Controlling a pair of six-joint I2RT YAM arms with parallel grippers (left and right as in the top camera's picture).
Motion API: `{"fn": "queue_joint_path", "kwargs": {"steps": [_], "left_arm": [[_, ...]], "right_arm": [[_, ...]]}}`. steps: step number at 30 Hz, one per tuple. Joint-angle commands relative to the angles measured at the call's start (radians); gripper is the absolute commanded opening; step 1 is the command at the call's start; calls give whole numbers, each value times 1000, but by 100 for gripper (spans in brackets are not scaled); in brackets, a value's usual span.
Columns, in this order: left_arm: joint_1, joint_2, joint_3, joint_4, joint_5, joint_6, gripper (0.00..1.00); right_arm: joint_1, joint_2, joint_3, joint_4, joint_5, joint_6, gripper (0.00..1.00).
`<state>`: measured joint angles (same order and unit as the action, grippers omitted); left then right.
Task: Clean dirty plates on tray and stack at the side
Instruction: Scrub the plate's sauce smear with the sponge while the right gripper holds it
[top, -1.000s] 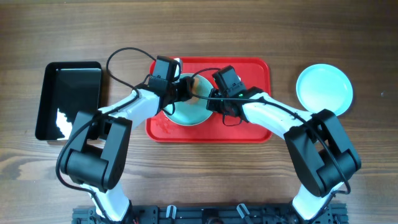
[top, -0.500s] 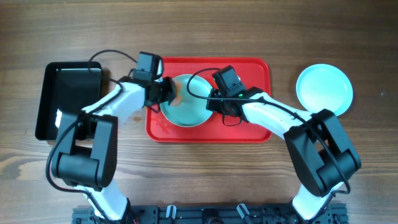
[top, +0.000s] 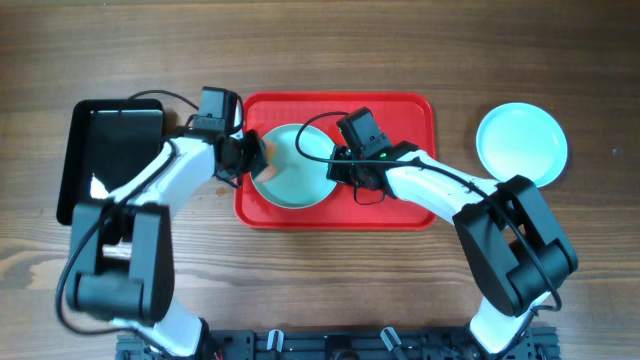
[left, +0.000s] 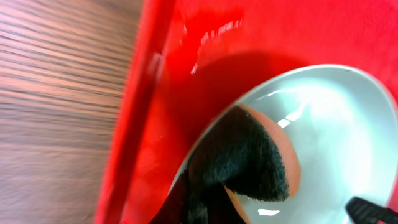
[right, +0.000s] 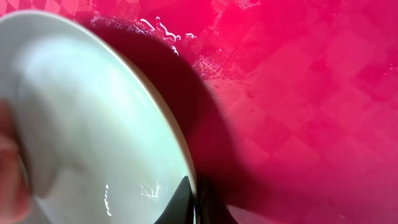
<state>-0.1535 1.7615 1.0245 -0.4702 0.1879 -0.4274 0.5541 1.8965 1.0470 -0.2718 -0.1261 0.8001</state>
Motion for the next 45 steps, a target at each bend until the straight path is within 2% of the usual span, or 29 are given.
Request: {"fn": "queue_joint_path", "kwargs": {"steps": [1, 8, 15, 22, 29, 36, 39, 45], "left_arm": [[44, -131, -9, 1, -141, 5, 4], [38, -232, -9, 1, -115, 24, 4], [-29, -214, -9, 0, 40, 22, 4], [-154, -154, -10, 14, 39, -21, 4], [-190, -33, -10, 46, 27, -56, 4], [-190, 25, -11, 8, -138, -43, 4], [-190, 34, -11, -4, -203, 33, 4], [-190, 77, -11, -28, -317, 90, 4]], "right_arm": [[-25, 64, -56, -47, 110, 12, 4], [-25, 64, -56, -47, 110, 12, 4], [-25, 64, -56, -46, 110, 12, 4], [-25, 64, -56, -46, 110, 12, 4], [-25, 64, -56, -50, 110, 12, 4], [-25, 64, -56, -50, 110, 12, 4], [-25, 64, -56, -50, 110, 12, 4], [-25, 64, -56, -50, 110, 12, 4]]}}
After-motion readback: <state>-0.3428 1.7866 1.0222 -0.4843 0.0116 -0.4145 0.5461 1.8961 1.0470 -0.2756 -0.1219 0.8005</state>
